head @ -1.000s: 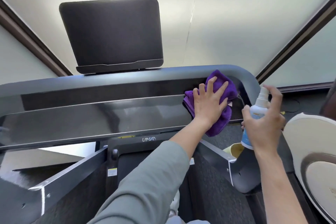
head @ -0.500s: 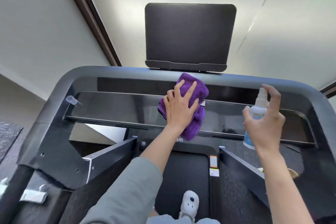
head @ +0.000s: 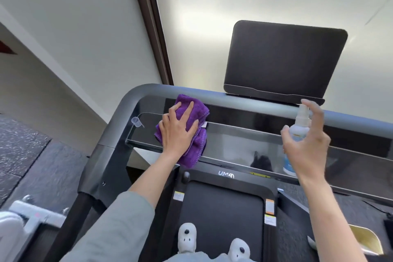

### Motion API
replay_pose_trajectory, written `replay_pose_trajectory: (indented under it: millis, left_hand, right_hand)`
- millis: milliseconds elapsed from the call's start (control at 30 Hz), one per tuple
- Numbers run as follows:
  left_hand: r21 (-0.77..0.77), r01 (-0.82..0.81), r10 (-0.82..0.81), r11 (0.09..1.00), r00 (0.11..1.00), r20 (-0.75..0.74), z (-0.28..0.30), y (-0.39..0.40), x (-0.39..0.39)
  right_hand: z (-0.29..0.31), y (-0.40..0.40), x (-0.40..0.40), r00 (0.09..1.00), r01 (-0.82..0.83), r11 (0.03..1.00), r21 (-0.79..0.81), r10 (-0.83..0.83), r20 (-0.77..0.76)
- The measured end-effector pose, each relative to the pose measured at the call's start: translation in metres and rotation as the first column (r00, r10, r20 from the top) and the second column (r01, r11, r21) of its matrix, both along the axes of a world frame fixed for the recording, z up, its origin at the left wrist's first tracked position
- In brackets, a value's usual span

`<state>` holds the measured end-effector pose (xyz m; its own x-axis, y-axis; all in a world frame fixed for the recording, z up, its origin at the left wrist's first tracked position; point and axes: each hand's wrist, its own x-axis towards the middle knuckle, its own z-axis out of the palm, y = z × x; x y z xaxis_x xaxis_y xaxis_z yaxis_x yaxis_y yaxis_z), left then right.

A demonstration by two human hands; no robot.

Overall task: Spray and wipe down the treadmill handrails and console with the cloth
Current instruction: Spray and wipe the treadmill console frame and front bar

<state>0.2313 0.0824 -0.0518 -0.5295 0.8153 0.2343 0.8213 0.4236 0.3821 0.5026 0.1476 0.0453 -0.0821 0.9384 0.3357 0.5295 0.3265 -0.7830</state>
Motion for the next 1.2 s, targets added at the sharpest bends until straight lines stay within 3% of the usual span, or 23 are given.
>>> replay_pose_trajectory:
  millis: [367, 600, 767, 1200]
  left_hand:
    - [0.039, 0.053, -0.054, 0.998, 0.998, 0.026, 0.004, -0.002, -0.029]
    - [0.036, -0.166, 0.164, 0.986, 0.986, 0.039, 0.000, -0.021, -0.003]
    - [-0.050, -0.264, 0.266, 0.963, 0.962, 0.058, 0.007, 0.007, -0.005]
    - [-0.106, -0.186, 0.185, 0.977, 0.982, -0.023, 0.005, 0.011, 0.054]
  right_hand:
    - [0.008, -0.014, -0.020, 1.000, 0.011, 1.000, 0.007, -0.011, 0.000]
    - [0.002, -0.034, -0.005, 1.000, 0.015, 1.000, 0.002, -0.015, 0.003]
    - [0.004, -0.036, -0.001, 0.999, 0.032, 0.999, -0.015, -0.032, 0.026]
    - [0.005, -0.030, 0.000, 0.999, 0.034, 0.999, -0.025, -0.034, 0.020]
